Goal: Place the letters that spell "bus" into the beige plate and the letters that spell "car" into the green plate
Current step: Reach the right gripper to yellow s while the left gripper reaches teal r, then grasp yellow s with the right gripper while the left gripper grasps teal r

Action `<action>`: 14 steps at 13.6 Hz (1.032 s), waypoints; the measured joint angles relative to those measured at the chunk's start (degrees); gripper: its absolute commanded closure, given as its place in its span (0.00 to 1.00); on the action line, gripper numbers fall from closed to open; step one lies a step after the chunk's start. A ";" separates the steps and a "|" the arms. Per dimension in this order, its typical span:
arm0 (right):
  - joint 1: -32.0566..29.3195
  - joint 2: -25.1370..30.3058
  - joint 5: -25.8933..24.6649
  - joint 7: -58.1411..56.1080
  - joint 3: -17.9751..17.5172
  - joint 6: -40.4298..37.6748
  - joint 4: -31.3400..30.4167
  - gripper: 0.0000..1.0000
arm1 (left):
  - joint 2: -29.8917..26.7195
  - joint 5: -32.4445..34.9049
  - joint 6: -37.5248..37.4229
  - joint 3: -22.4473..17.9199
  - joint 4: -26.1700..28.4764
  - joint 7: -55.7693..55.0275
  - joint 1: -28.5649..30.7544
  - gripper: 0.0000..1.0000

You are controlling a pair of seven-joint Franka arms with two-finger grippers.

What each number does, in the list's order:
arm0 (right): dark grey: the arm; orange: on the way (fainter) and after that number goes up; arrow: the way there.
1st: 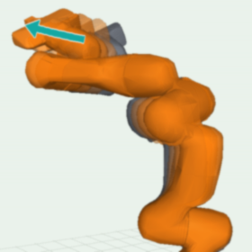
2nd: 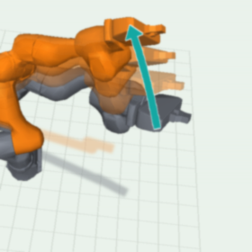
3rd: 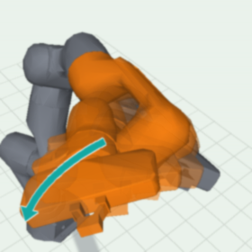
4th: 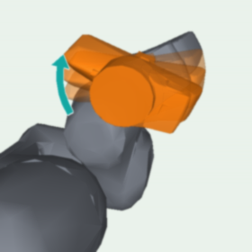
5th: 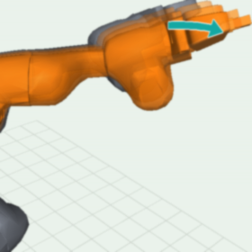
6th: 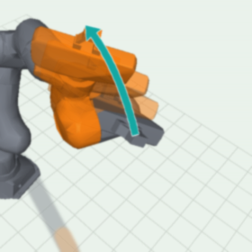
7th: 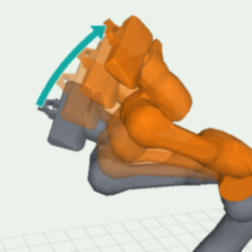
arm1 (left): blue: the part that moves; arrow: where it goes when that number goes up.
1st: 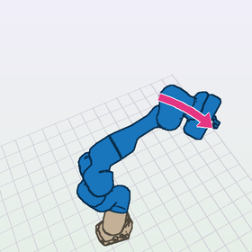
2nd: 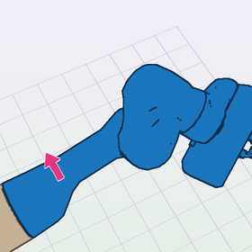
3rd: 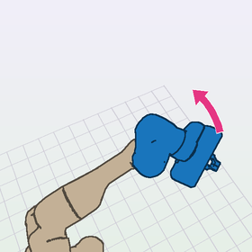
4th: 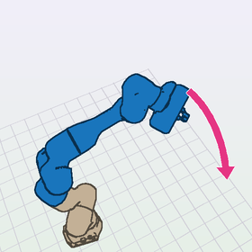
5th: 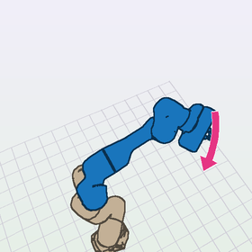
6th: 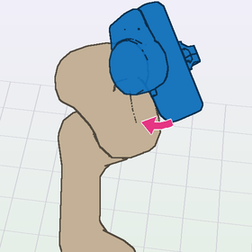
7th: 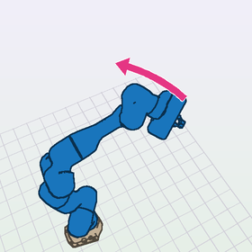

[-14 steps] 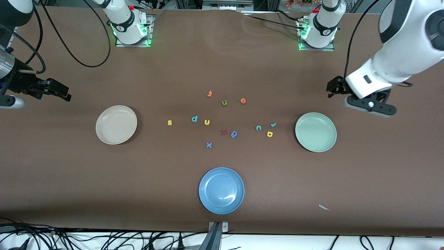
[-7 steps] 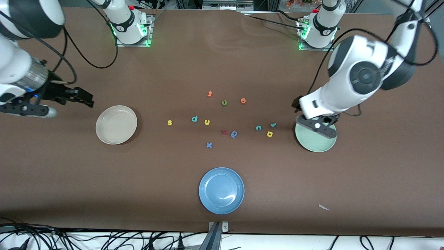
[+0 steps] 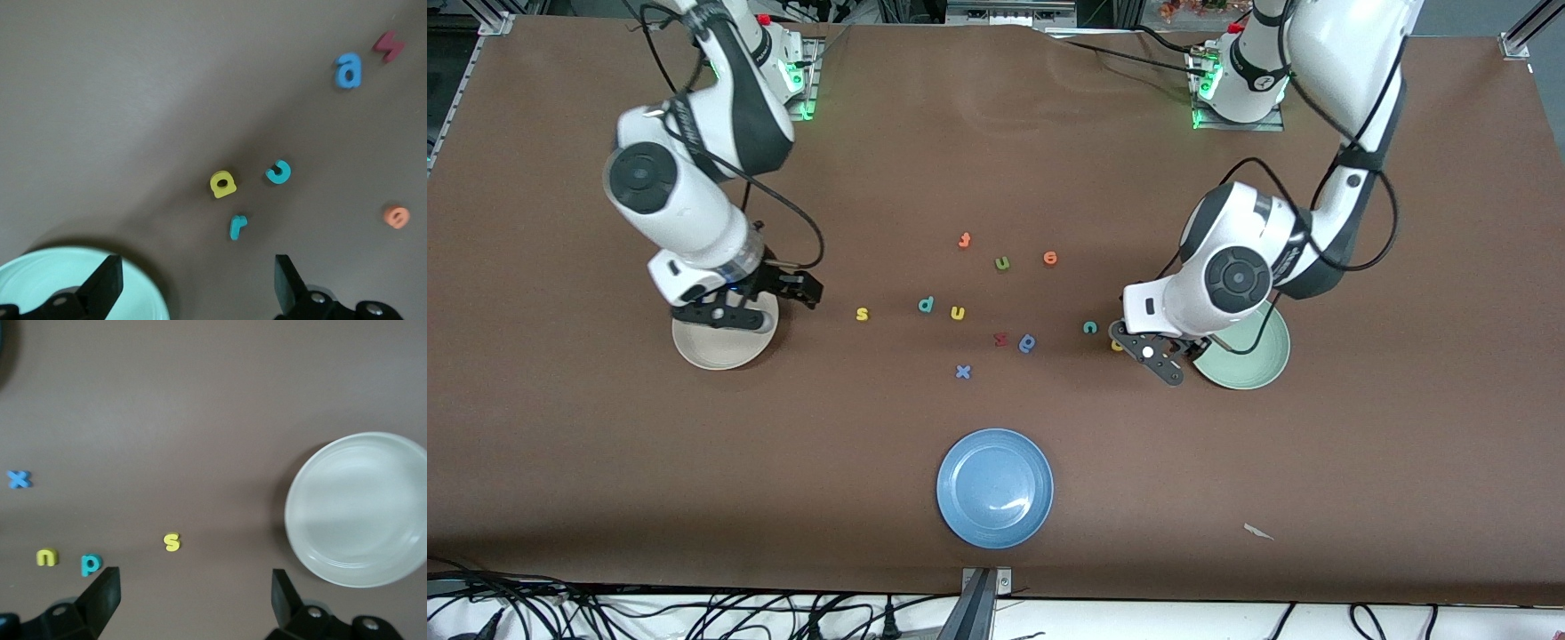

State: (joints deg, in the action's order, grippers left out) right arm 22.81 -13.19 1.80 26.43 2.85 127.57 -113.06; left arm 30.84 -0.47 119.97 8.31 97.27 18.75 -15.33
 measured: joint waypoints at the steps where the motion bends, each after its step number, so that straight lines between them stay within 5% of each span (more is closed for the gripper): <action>1: 0.84 -0.80 0.00 1.72 0.02 2.92 -2.01 0.00 | 0.77 0.00 3.46 0.00 2.20 0.51 -0.11 0.00; 5: 5.64 -6.91 0.00 10.01 0.00 13.52 -3.83 0.00 | 1.53 0.00 10.43 0.20 9.06 0.86 -0.77 0.07; 9: 6.79 -13.09 0.00 11.66 0.07 18.76 -3.88 0.00 | 2.11 0.06 13.46 0.28 11.04 1.02 -1.87 0.34; 14: 6.74 -16.04 0.00 11.67 0.25 19.66 -3.87 0.01 | 3.12 0.19 14.54 0.27 11.40 1.86 -1.98 0.56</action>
State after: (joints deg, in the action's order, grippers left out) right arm 29.56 -29.24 1.79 38.10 3.09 147.22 -116.93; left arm 33.97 -0.28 134.51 8.59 108.67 20.61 -17.32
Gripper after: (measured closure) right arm 0.000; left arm 0.445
